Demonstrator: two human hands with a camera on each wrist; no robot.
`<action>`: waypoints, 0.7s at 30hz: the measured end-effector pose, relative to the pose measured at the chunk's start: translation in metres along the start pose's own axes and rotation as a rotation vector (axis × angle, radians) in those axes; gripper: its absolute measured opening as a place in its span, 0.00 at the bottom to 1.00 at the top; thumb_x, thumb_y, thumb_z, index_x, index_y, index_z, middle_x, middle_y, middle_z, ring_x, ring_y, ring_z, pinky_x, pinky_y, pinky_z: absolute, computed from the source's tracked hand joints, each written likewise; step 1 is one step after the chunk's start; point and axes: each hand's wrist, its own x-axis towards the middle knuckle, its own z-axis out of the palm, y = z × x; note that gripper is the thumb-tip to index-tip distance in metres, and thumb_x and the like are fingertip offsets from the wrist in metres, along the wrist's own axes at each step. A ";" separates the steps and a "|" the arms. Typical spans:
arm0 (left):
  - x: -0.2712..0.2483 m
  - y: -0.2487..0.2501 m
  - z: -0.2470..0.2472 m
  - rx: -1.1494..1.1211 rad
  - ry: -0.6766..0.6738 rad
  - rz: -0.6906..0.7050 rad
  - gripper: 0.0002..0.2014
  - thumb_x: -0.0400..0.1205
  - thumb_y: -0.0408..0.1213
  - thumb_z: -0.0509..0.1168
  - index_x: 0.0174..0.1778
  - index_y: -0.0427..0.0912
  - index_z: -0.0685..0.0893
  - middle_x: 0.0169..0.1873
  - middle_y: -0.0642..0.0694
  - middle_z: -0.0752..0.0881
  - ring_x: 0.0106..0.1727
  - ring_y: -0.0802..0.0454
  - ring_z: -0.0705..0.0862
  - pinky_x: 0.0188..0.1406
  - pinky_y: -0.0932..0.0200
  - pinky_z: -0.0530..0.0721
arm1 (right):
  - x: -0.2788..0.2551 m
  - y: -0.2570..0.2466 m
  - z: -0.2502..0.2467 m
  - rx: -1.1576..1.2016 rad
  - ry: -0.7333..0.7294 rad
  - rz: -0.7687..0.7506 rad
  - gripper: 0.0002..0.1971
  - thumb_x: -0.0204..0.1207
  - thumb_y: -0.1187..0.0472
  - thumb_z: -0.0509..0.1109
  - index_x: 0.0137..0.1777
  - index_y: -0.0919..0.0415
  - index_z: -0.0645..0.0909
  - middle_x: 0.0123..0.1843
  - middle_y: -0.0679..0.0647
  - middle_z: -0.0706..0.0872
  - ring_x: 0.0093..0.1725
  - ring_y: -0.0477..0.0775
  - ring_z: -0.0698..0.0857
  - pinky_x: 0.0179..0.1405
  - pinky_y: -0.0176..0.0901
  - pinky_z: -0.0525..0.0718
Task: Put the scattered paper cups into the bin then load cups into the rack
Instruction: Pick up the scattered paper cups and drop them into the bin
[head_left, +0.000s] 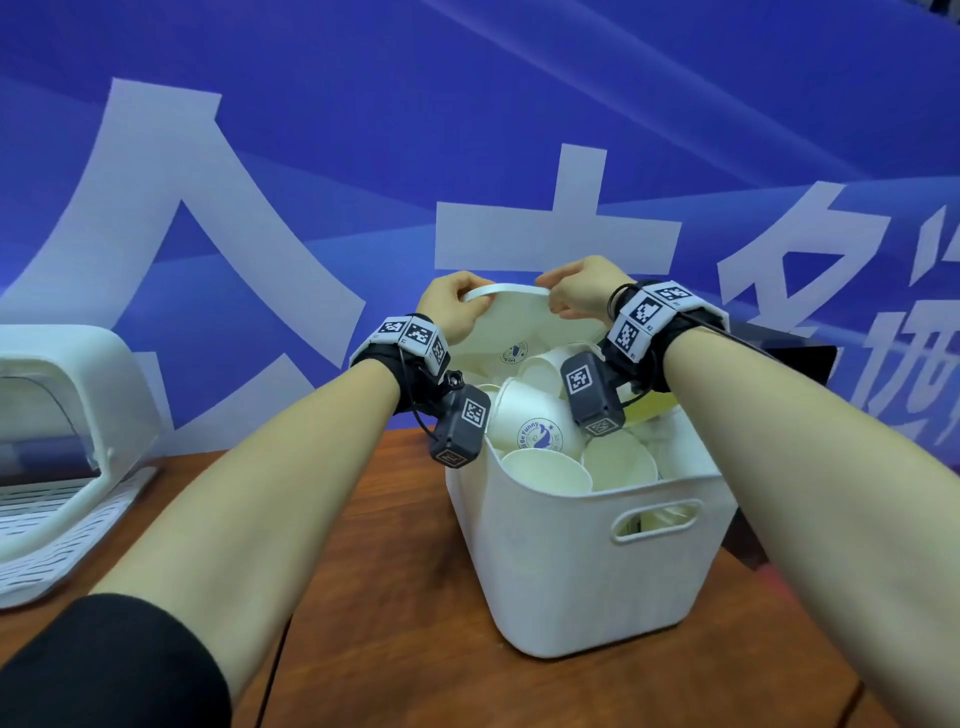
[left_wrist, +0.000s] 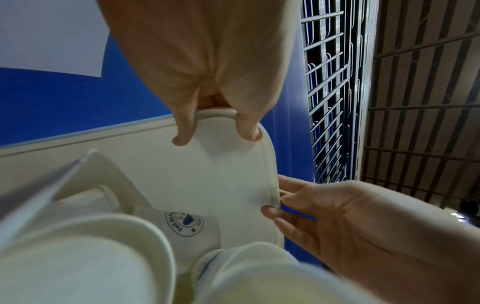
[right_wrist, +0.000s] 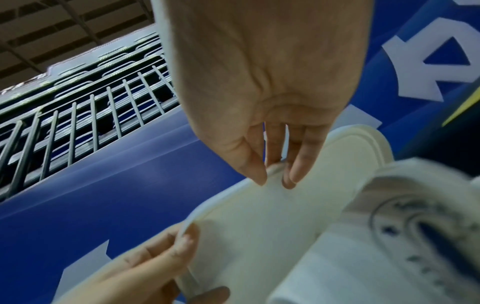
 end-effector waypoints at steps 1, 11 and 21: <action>-0.002 0.002 0.000 -0.034 0.005 0.015 0.08 0.83 0.33 0.63 0.55 0.38 0.85 0.41 0.49 0.82 0.39 0.56 0.79 0.33 0.68 0.74 | -0.004 0.002 -0.005 0.000 0.021 -0.011 0.19 0.76 0.72 0.66 0.66 0.59 0.84 0.56 0.57 0.88 0.52 0.50 0.85 0.59 0.40 0.85; -0.037 0.042 0.001 -0.139 0.010 0.161 0.07 0.82 0.30 0.64 0.52 0.39 0.85 0.35 0.57 0.82 0.35 0.65 0.78 0.35 0.73 0.75 | -0.056 0.010 -0.044 -0.072 0.280 -0.086 0.12 0.72 0.61 0.76 0.55 0.55 0.89 0.45 0.51 0.87 0.43 0.48 0.83 0.35 0.32 0.76; -0.091 0.065 -0.010 -0.184 -0.141 0.198 0.05 0.84 0.29 0.63 0.51 0.40 0.83 0.41 0.52 0.83 0.28 0.74 0.79 0.30 0.81 0.71 | -0.114 0.018 -0.058 -0.398 0.252 -0.072 0.13 0.71 0.46 0.74 0.55 0.44 0.88 0.56 0.56 0.77 0.69 0.61 0.72 0.69 0.50 0.72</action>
